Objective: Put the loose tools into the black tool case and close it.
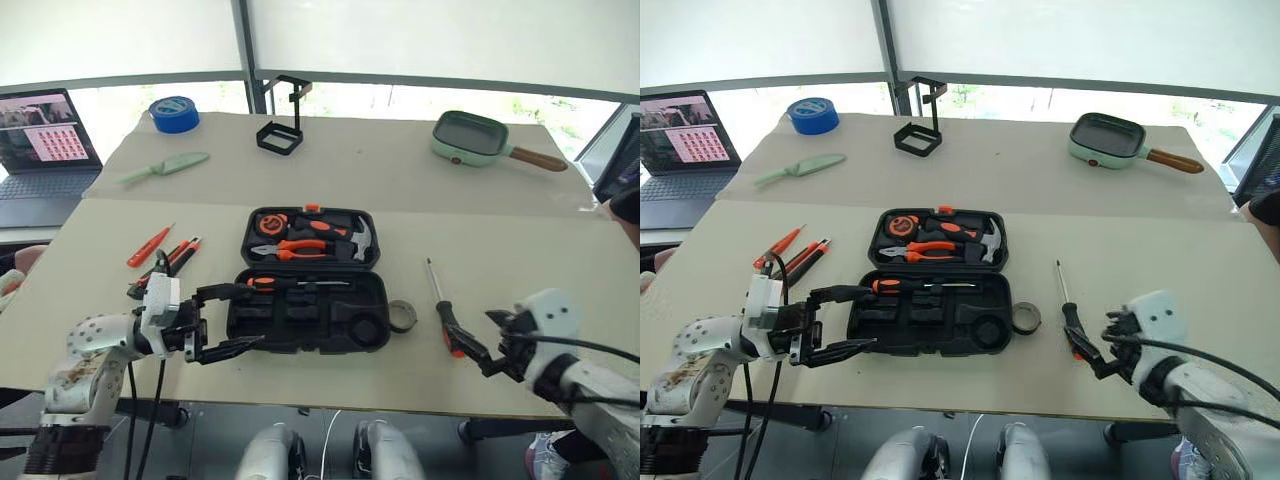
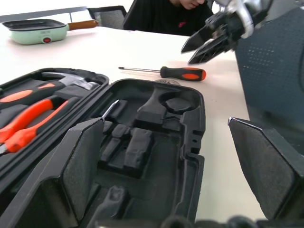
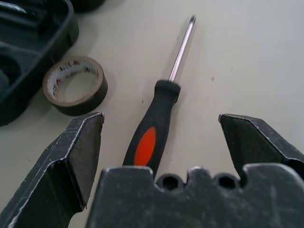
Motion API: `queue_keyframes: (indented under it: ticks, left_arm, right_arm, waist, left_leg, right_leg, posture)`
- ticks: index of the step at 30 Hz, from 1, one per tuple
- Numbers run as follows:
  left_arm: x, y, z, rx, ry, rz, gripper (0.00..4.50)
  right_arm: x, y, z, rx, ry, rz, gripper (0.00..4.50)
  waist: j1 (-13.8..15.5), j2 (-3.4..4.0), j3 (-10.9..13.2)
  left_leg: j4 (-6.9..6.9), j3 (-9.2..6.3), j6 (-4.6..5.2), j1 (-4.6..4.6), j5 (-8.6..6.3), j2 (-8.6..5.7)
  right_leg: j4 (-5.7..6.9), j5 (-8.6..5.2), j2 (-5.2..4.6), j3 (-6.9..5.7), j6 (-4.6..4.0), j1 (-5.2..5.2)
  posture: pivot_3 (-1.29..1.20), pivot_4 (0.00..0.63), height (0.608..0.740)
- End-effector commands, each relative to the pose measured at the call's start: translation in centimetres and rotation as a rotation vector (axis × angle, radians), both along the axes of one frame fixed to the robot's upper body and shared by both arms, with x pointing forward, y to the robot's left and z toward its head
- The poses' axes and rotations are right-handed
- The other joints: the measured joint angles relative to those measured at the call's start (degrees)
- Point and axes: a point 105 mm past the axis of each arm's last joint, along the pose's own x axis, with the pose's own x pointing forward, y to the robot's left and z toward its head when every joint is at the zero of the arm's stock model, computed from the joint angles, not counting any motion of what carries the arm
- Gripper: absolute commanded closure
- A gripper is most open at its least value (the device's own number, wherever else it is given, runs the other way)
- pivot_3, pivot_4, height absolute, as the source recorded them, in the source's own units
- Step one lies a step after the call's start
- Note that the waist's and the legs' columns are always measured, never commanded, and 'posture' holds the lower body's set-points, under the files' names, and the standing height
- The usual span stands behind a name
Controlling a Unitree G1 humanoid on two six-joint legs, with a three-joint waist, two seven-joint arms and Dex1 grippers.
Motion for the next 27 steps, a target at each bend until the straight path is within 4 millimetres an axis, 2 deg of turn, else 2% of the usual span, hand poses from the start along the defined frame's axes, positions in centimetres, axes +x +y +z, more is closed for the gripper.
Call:
queue_keyframes:
  ticks: [1,4,5,8,9,14,16,18,21,24,26,27]
  left_arm:
    - [-0.8,-0.8,0.7,0.005,-0.021,-0.077,0.01]
    - [-0.4,-1.3,1.2,-0.002,-0.037,-0.098,0.01]
    - [-0.3,-1.4,1.3,-0.002,-0.044,-0.102,0.0]
    - [0.0,-1.5,1.6,-0.003,-0.053,-0.107,0.0]
    - [0.0,-1.5,1.6,-0.002,-0.055,-0.109,0.0]
    - [-0.1,-1.5,1.6,-0.001,-0.054,-0.117,0.0]
    - [-0.1,-1.6,1.7,-0.01,-0.058,-0.116,0.0]
    - [0.1,-1.8,2.0,-0.042,-0.065,-0.101,0.0]
    - [0.3,-1.9,2.4,-0.072,-0.089,-0.081,0.0]
    - [0.7,-1.7,2.5,-0.091,-0.094,-0.026,0.0]
    - [1.0,-0.7,2.5,-0.079,-0.097,0.032,0.0]
    - [1.2,-0.1,2.5,-0.072,-0.096,0.06,0.0]
  right_arm:
    - [1.0,-0.2,0.5,-0.051,0.011,-0.062,0.0]
    - [1.4,-0.4,-0.2,-0.098,0.072,-0.061,0.0]
    - [1.5,-0.3,-0.5,-0.098,0.086,-0.063,0.51]
    - [1.3,-0.1,-1.1,-0.078,0.141,-0.072,1.26]
    - [1.1,-0.1,-1.3,-0.073,0.164,-0.078,1.7]
    - [0.5,-0.8,-1.6,-0.041,0.179,-0.159,3.35]
    - [0.8,-1.2,-0.9,-0.017,0.099,-0.213,3.46]
    - [1.2,-2.0,0.6,-0.039,-0.057,-0.244,3.46]
    - [2.0,-1.3,4.0,-0.118,-0.315,-0.096,3.46]
    - [2.7,3.4,7.9,-0.087,-0.52,0.282,3.46]
    - [2.6,6.7,9.2,-0.082,-0.605,0.569,3.46]
    - [2.4,7.9,9.2,-0.071,-0.598,0.671,3.46]
  waist:
    - [-0.06,0.0,0.0]
    - [0.04,0.0,0.0]
    - [0.13,0.0,0.0]
    - [0.03,0.0,0.0]
    - [-0.06,0.0,0.0]
    - [-0.11,-0.01,-0.01]
    - [0.09,-0.01,-0.01]
    - [0.28,0.0,-0.01]
    - [0.11,0.07,0.01]
    - [-1.48,0.03,0.04]
    - [-1.94,0.0,0.06]
    - [-2.11,-0.02,0.07]
  left_leg:
    - [0.03,0.02,0.02,-0.04,-0.01,0.0]
    - [0.04,0.04,0.02,-0.1,-0.01,-0.03]
    - [0.04,0.03,0.02,-0.13,-0.01,-0.03]
    - [0.04,0.03,0.13,-0.18,0.06,-0.02]
    - [0.04,0.03,0.21,-0.19,0.1,-0.02]
    - [0.03,0.03,0.42,-0.19,0.22,-0.01]
    - [0.03,0.03,0.39,-0.19,0.2,-0.01]
    - [0.04,0.01,0.03,-0.22,0.01,-0.01]
    - [0.04,0.06,0.05,-0.23,-0.01,-0.1]
    - [0.05,0.19,0.09,-0.13,0.01,-0.12]
    - [0.03,0.21,0.05,0.1,0.04,-0.06]
    - [0.0,0.21,0.03,0.28,0.04,0.04]
  right_leg:
    - [0.0,0.0,-0.01,-0.01,0.0,-0.02]
    - [0.01,0.02,0.01,-0.04,0.05,-0.08]
    - [0.0,0.04,0.01,-0.06,0.09,-0.08]
    - [0.0,0.04,0.05,-0.11,0.1,-0.11]
    - [0.01,0.04,0.09,-0.11,0.11,-0.11]
    - [-0.01,0.02,0.16,-0.11,0.14,-0.11]
    - [-0.01,0.01,0.16,-0.12,0.15,-0.11]
    - [-0.01,0.0,0.15,-0.11,0.17,-0.1]
    - [0.01,-0.07,0.23,-0.03,0.33,-0.12]
    - [-0.02,-0.01,0.34,0.14,0.44,-0.09]
    - [0.0,-0.01,0.44,0.21,0.45,0.03]
    - [0.01,-0.03,0.57,0.23,0.41,0.15]
  posture:
    - [0.0,0.15,0.74]
    - [0.0,0.15,0.74]
    - [0.0,0.15,0.74]
    - [0.0,0.15,0.74]
    - [0.0,0.15,0.74]
    - [0.0,0.15,0.74]
    - [0.0,0.15,0.74]
    - [0.0,0.15,0.74]
    - [0.0,0.15,0.74]
    - [0.0,0.15,0.74]
    - [0.0,0.15,0.74]
    - [0.0,0.15,0.74]
